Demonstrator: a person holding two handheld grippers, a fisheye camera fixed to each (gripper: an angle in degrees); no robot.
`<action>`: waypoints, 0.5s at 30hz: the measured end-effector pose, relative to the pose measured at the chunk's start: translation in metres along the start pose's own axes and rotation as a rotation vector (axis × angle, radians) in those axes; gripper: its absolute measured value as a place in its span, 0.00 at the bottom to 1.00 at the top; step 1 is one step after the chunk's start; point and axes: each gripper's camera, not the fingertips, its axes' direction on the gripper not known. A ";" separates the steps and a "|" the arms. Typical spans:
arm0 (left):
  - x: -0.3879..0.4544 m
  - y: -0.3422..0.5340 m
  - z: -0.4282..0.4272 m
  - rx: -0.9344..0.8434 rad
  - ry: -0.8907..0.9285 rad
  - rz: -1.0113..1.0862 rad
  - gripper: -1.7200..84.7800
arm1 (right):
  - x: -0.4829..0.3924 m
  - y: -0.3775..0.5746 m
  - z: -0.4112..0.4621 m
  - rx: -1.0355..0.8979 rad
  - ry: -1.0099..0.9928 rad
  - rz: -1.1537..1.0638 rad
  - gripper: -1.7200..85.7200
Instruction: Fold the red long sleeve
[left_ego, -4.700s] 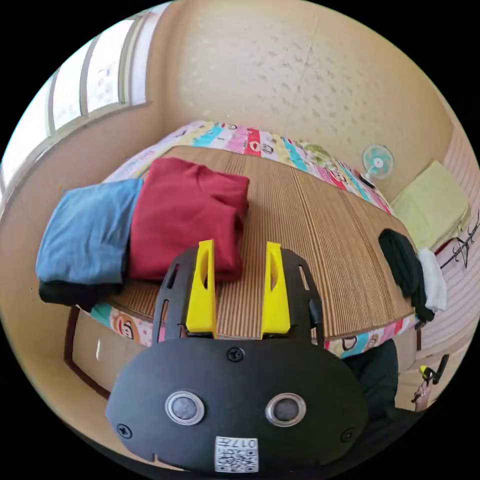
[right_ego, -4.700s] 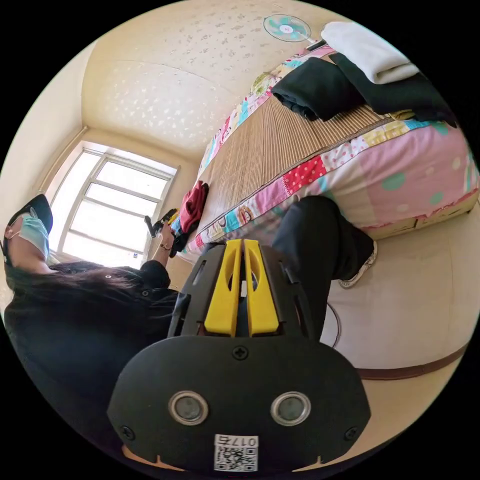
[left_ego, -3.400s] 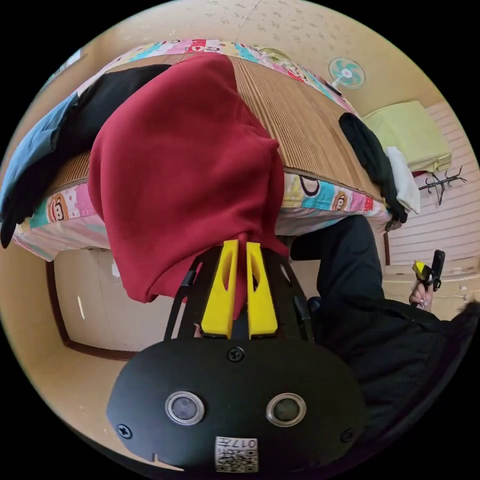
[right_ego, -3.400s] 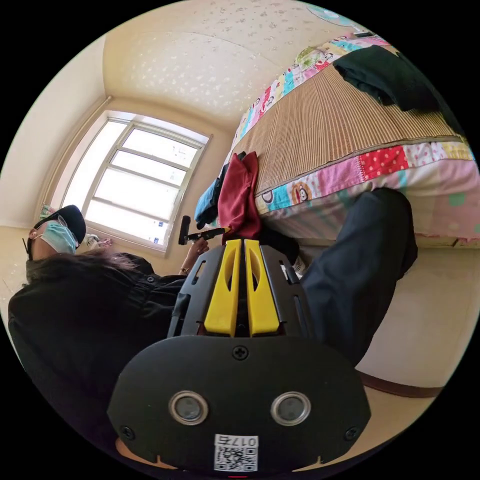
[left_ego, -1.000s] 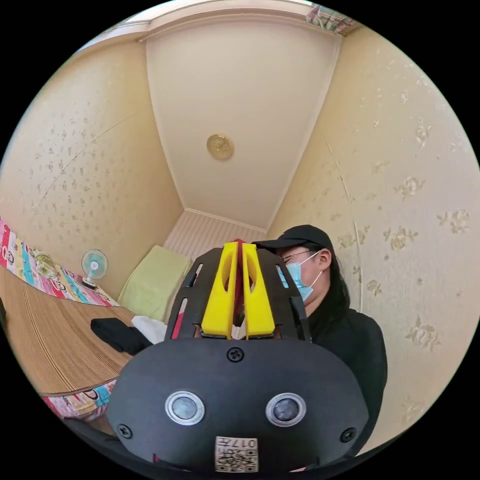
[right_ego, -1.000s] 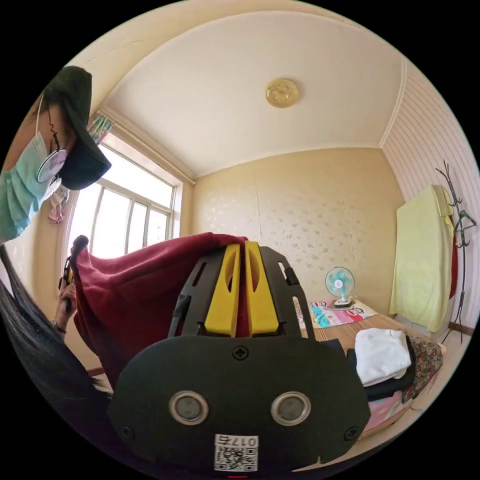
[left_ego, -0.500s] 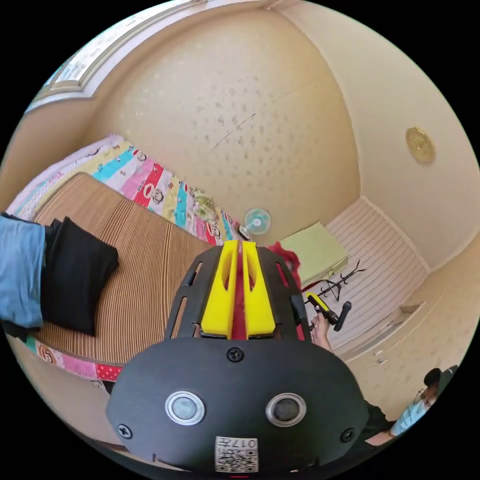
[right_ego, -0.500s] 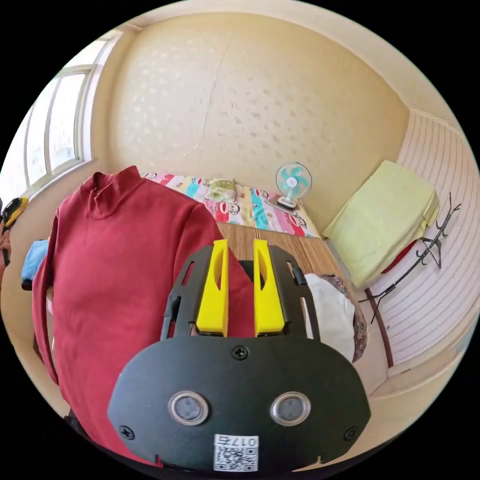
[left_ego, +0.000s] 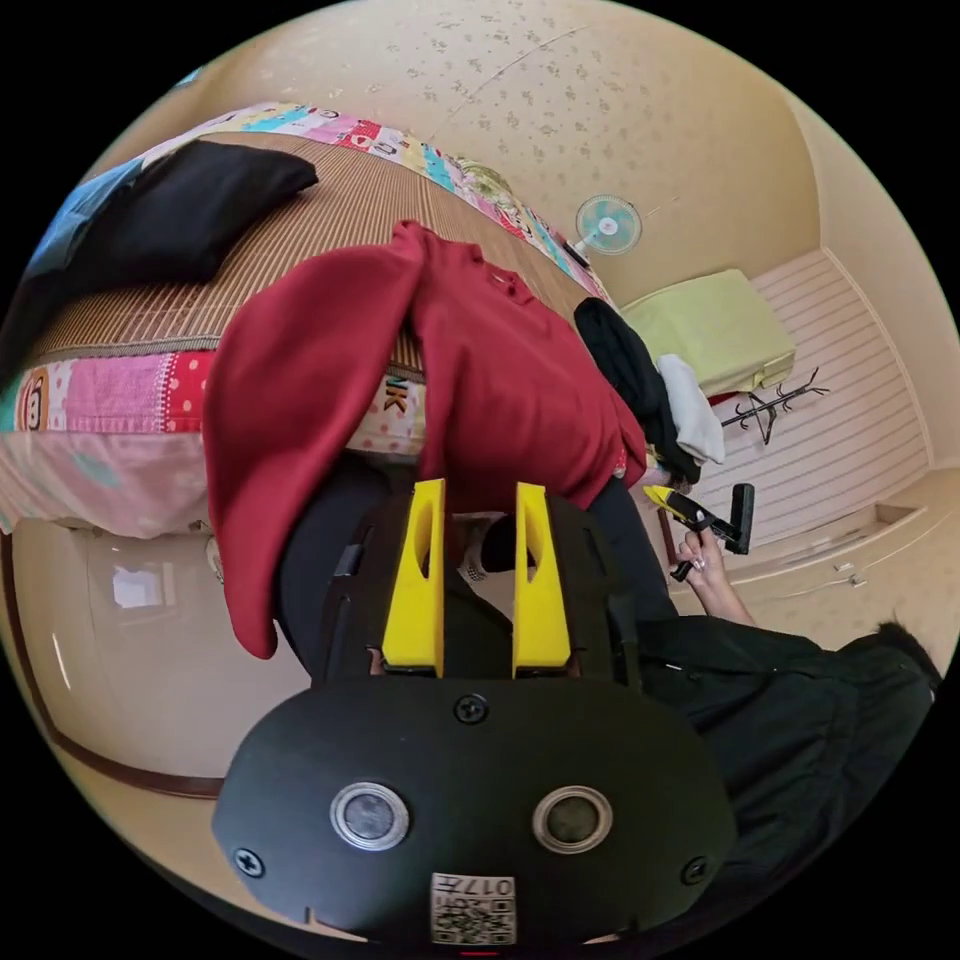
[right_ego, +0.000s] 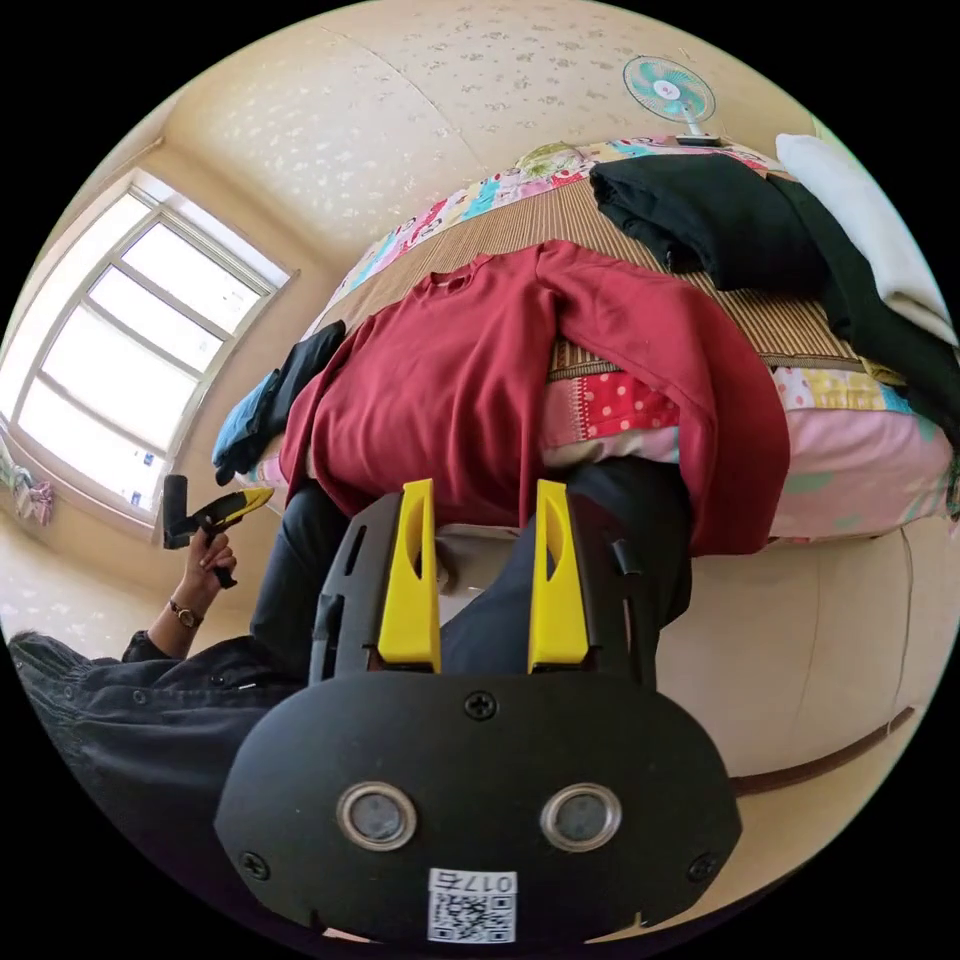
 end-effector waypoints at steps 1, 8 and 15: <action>0.005 -0.005 0.003 -0.003 -0.008 0.013 0.15 | -0.002 -0.005 0.003 -0.006 0.031 -0.011 0.18; -0.019 -0.063 0.024 0.019 -0.135 -0.228 0.18 | 0.017 -0.023 -0.017 0.051 -0.044 0.069 0.17; -0.011 -0.064 0.039 -0.037 -0.546 -0.093 0.15 | 0.035 0.015 -0.009 0.009 -0.126 0.081 0.17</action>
